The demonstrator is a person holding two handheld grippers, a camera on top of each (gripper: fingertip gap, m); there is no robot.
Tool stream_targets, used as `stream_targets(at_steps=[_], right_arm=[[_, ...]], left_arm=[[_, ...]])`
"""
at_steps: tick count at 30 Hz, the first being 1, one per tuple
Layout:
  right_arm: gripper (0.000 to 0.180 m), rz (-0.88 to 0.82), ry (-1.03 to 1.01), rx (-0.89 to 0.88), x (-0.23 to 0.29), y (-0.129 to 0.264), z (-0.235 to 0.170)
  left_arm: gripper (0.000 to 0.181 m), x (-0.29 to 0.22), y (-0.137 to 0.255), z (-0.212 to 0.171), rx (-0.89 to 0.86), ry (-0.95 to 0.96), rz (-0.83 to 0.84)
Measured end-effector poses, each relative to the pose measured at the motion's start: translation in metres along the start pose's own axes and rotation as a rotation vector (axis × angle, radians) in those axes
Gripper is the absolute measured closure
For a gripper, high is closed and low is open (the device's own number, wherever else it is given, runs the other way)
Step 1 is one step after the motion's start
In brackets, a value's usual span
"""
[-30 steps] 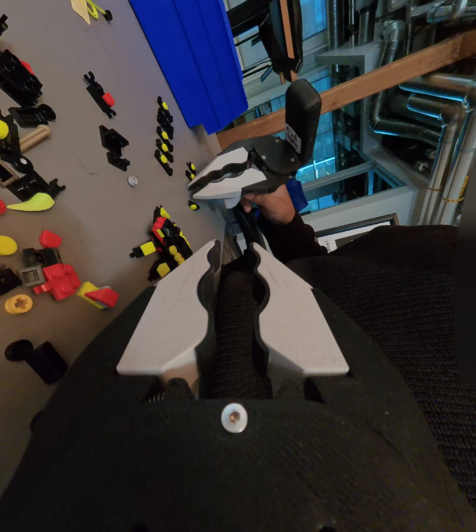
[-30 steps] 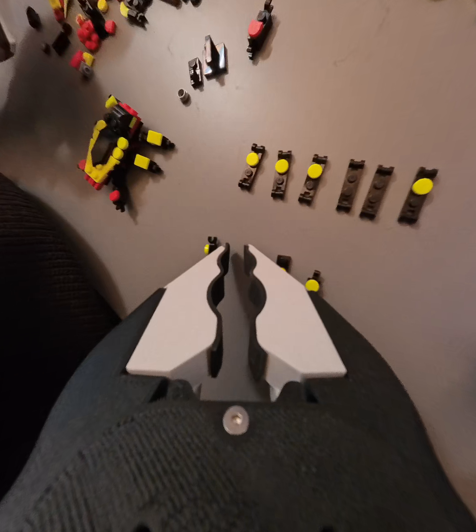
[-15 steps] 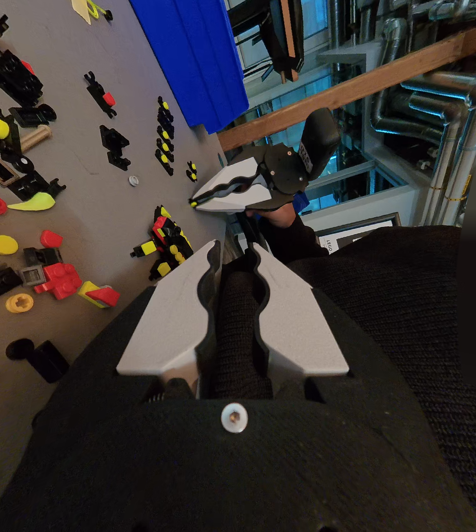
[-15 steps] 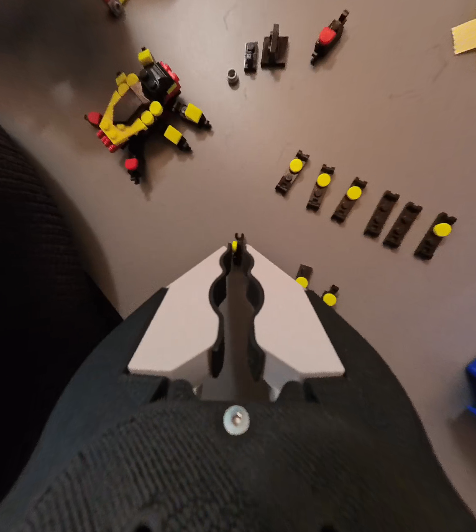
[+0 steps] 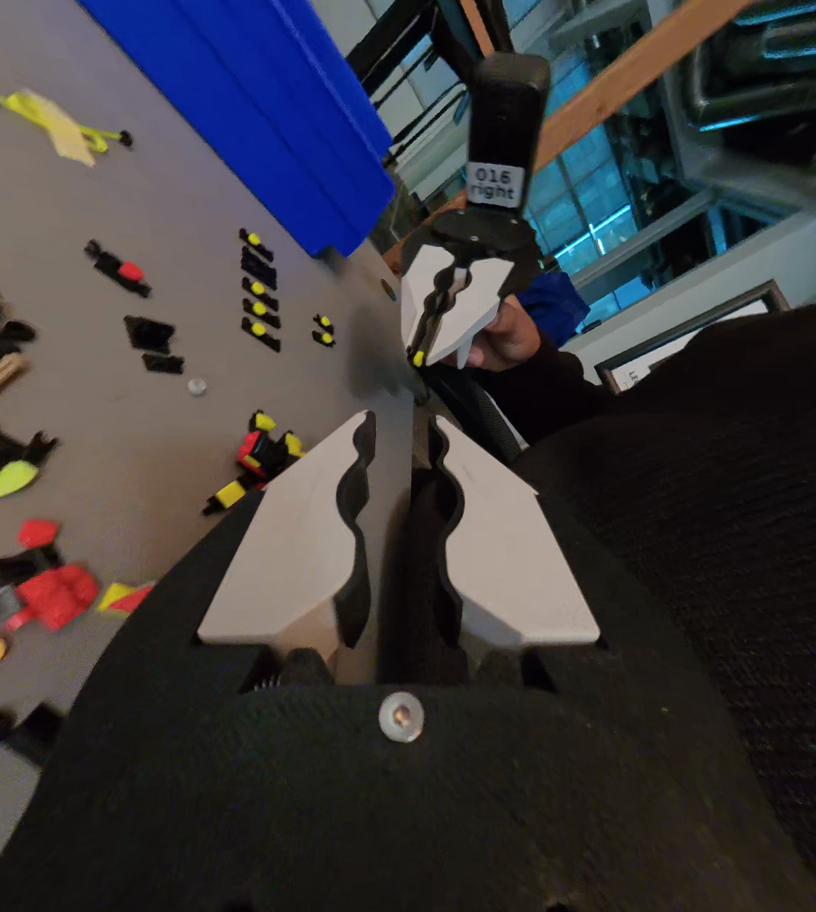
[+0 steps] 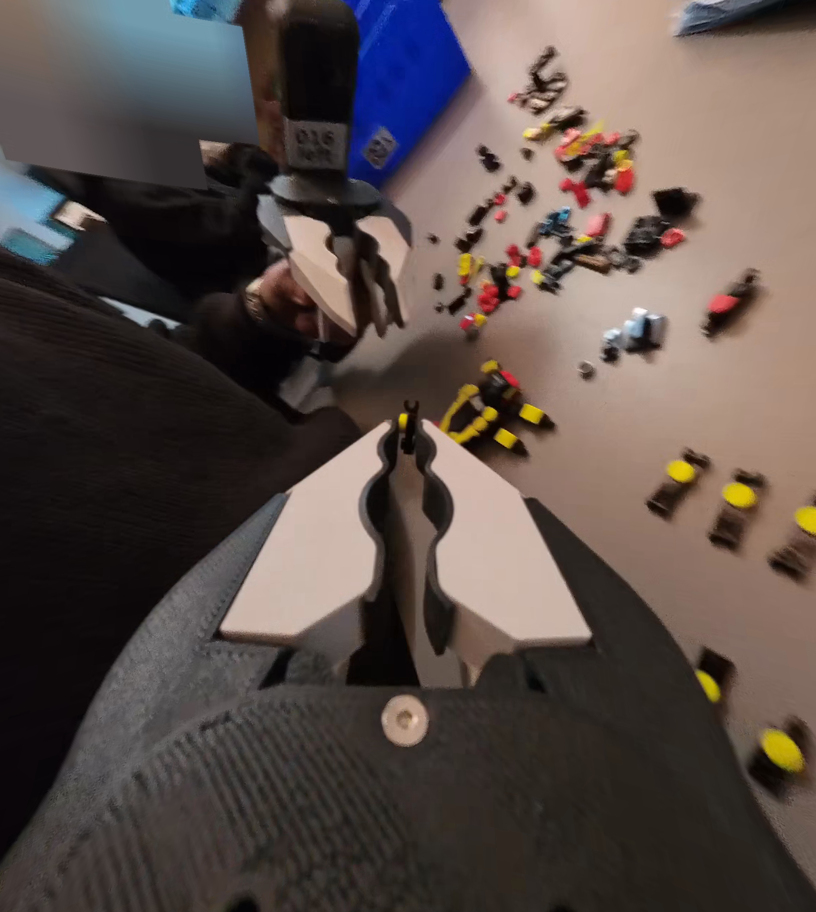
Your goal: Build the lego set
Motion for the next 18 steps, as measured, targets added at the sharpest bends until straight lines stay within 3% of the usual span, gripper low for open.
stream_targets(at_steps=[8,18], right_arm=[[0.175,0.146,0.022,0.115,0.014,-0.035,-0.006],[0.175,0.196,0.044,0.114,0.024,-0.038,-0.001]], left_arm=[[0.16,-0.021,-0.022,-0.013,0.038,0.013,-0.078],[0.173,-0.027,-0.021,-0.013,0.038,0.031,-0.129]])
Point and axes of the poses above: each gripper's, where its closed fingertips meet, y back along the fingers, z out of its top, x = y × z across the jaws, the point moved 1 cm from there along y, back along the fingers, and after that the axes turned 9 degrees about z, right-handed, at the moved point
